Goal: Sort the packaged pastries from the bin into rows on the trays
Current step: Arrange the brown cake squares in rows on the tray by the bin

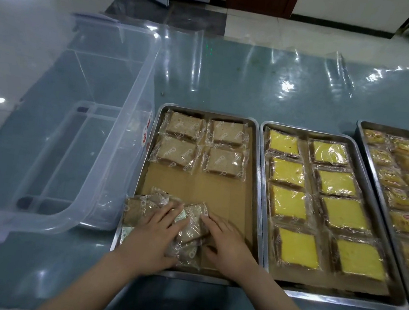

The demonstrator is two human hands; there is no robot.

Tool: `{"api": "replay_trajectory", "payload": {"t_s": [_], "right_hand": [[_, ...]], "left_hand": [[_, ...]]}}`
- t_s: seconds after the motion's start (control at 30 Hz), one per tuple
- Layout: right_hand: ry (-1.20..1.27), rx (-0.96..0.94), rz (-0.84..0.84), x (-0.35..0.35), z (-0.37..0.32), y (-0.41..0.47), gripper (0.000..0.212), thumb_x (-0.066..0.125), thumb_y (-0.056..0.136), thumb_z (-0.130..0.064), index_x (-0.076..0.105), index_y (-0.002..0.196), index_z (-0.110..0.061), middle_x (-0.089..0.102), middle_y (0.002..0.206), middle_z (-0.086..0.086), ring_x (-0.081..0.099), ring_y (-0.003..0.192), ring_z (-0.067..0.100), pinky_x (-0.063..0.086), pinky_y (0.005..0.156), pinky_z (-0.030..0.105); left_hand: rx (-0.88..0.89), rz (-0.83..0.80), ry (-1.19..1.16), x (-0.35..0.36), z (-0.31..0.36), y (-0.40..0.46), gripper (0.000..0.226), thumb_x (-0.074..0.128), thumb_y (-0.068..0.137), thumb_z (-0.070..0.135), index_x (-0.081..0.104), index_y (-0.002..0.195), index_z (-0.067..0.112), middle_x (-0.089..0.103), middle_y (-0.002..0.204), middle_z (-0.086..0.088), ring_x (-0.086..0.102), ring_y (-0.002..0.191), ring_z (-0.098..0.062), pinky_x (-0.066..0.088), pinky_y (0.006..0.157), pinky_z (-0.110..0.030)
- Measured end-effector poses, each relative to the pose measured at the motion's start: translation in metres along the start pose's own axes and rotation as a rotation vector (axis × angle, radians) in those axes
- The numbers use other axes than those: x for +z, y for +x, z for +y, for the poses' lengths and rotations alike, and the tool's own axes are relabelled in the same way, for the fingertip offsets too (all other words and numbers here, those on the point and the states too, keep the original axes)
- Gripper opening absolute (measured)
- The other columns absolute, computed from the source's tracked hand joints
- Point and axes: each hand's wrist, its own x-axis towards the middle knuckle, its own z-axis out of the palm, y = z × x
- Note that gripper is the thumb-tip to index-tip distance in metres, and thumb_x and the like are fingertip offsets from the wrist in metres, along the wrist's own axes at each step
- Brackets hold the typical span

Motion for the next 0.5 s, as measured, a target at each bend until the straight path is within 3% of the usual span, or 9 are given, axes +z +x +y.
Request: {"api": "replay_trajectory", "payload": {"t_s": [0.2, 0.3, 0.37, 0.43, 0.5], "right_hand": [[0.277, 0.053, 0.098, -0.001, -0.001, -0.010, 0.051, 0.059, 0.093, -0.025, 0.045, 0.142, -0.031, 0.049, 0.142, -0.009, 0.039, 0.132, 0.006, 0.032, 0.114, 0.029], [0.490, 0.110, 0.138, -0.005, -0.004, -0.017, 0.040, 0.059, 0.095, -0.023, 0.054, 0.134, -0.032, 0.057, 0.126, -0.017, 0.049, 0.118, -0.004, 0.042, 0.104, 0.024], [0.575, 0.160, 0.192, -0.009, -0.006, -0.021, 0.032, 0.059, 0.096, -0.027, 0.059, 0.128, -0.034, 0.060, 0.121, -0.021, 0.053, 0.113, -0.007, 0.045, 0.100, 0.021], [0.611, 0.206, 0.235, -0.014, -0.008, -0.023, 0.027, 0.058, 0.097, -0.032, 0.063, 0.123, -0.035, 0.063, 0.116, -0.021, 0.055, 0.109, -0.007, 0.047, 0.095, 0.020], [0.616, 0.241, 0.252, -0.018, -0.010, -0.024, 0.024, 0.056, 0.097, -0.035, 0.064, 0.119, -0.033, 0.065, 0.108, -0.019, 0.057, 0.101, -0.007, 0.048, 0.087, 0.018]], "left_hand": [[-0.024, 0.006, -0.113, -0.004, 0.014, -0.003, 0.069, 0.049, 0.090, 0.049, 0.023, 0.152, 0.031, -0.003, 0.163, 0.008, -0.008, 0.150, -0.017, 0.010, 0.119, -0.038], [-0.036, 0.018, -0.246, -0.007, 0.014, -0.002, 0.057, 0.042, 0.094, 0.045, 0.031, 0.149, 0.031, 0.008, 0.162, 0.009, -0.001, 0.150, -0.014, 0.012, 0.121, -0.038], [-0.023, 0.097, -0.332, -0.012, 0.014, -0.001, 0.048, 0.038, 0.096, 0.042, 0.042, 0.143, 0.030, 0.031, 0.156, 0.009, 0.021, 0.145, -0.010, 0.018, 0.118, -0.028], [-0.042, 0.166, -0.437, -0.018, 0.015, 0.001, 0.034, 0.040, 0.100, 0.036, 0.055, 0.130, 0.029, 0.060, 0.127, 0.012, 0.051, 0.114, 0.001, 0.035, 0.093, -0.010], [-0.076, 0.191, -0.520, -0.022, 0.016, 0.003, 0.026, 0.040, 0.102, 0.034, 0.059, 0.119, 0.033, 0.062, 0.091, 0.019, 0.055, 0.078, 0.003, 0.037, 0.063, -0.014]]}}
